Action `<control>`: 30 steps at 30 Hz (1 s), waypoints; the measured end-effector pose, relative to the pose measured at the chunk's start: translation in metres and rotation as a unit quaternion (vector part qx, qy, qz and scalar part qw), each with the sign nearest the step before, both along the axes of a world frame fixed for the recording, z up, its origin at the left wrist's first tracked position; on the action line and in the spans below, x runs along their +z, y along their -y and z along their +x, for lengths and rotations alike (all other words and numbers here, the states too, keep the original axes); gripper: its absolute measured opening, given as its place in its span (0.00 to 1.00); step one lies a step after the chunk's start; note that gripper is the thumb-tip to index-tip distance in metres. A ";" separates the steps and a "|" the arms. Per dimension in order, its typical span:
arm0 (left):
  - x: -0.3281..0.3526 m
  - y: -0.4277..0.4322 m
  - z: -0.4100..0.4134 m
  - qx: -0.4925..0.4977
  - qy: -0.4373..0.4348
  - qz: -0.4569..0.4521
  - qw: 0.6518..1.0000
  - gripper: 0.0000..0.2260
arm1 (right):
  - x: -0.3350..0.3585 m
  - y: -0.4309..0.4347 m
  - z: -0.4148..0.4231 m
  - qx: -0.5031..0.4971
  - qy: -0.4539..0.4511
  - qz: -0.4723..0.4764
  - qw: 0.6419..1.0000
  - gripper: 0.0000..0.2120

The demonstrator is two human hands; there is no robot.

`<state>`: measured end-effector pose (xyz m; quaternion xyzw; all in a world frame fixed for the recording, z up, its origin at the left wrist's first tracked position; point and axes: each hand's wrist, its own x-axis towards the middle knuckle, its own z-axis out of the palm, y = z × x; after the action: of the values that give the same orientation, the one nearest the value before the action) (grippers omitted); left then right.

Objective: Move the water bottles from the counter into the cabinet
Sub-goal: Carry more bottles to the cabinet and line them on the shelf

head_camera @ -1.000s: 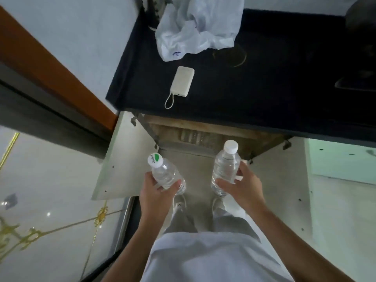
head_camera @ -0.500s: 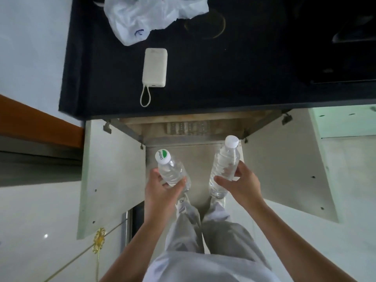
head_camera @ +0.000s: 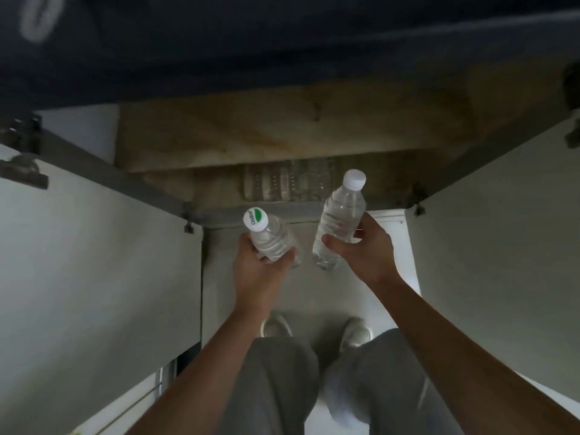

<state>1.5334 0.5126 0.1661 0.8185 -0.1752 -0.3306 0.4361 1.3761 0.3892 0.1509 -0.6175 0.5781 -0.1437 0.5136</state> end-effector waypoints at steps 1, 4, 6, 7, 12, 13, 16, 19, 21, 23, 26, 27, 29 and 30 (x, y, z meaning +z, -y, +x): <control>-0.021 0.007 0.001 0.002 0.006 -0.007 1.000 0.22 | -0.023 0.005 0.002 -0.001 0.007 -0.002 1.000 0.24; -0.081 0.024 0.013 -0.004 0.017 -0.003 1.000 0.23 | -0.090 0.017 0.008 0.000 0.019 -0.004 1.000 0.24; -0.113 0.037 0.028 -0.024 0.022 0.013 0.999 0.25 | -0.122 0.032 0.015 0.014 0.021 -0.007 1.000 0.24; -0.125 0.048 0.036 -0.044 0.026 0.018 0.999 0.25 | -0.134 0.044 0.021 0.033 0.020 -0.016 0.999 0.23; -0.165 0.095 0.081 -0.125 0.070 0.001 0.990 0.29 | -0.181 0.108 0.042 0.078 0.066 -0.021 0.995 0.22; -0.171 0.101 0.087 -0.154 0.084 0.004 0.985 0.28 | -0.189 0.118 0.044 0.095 0.064 -0.021 0.993 0.21; -0.195 0.114 0.101 -0.223 0.101 -0.006 0.970 0.28 | -0.208 0.144 0.051 0.155 0.049 -0.029 0.986 0.19; -0.214 0.122 0.107 -0.266 0.087 0.005 0.960 0.28 | -0.219 0.156 0.060 0.201 0.027 -0.031 0.979 0.15; -0.218 0.122 0.105 -0.269 0.060 0.031 0.961 0.28 | -0.224 0.155 0.063 0.188 0.025 -0.023 0.982 0.13; -0.219 0.117 0.104 -0.267 0.037 0.058 0.961 0.23 | -0.223 0.151 0.065 0.165 0.023 -0.018 0.986 0.12; -0.224 0.117 0.111 -0.249 -0.012 0.075 0.965 0.20 | -0.222 0.151 0.070 0.128 0.029 -0.019 0.991 0.16; -0.227 0.119 0.116 -0.238 -0.028 0.081 0.967 0.20 | -0.223 0.154 0.072 0.118 0.033 -0.018 0.992 0.17; -0.234 0.129 0.128 -0.201 -0.046 0.088 0.975 0.18 | -0.224 0.158 0.078 0.110 0.044 -0.012 0.993 0.14; -0.237 0.134 0.133 -0.184 -0.053 0.086 0.978 0.17 | -0.222 0.158 0.082 0.103 0.052 -0.009 0.993 0.13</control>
<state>1.6662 0.3787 -0.0707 0.7879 -0.2704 -0.4618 0.3046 1.4584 0.2307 -0.0714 -0.6703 0.4823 -0.1268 0.5496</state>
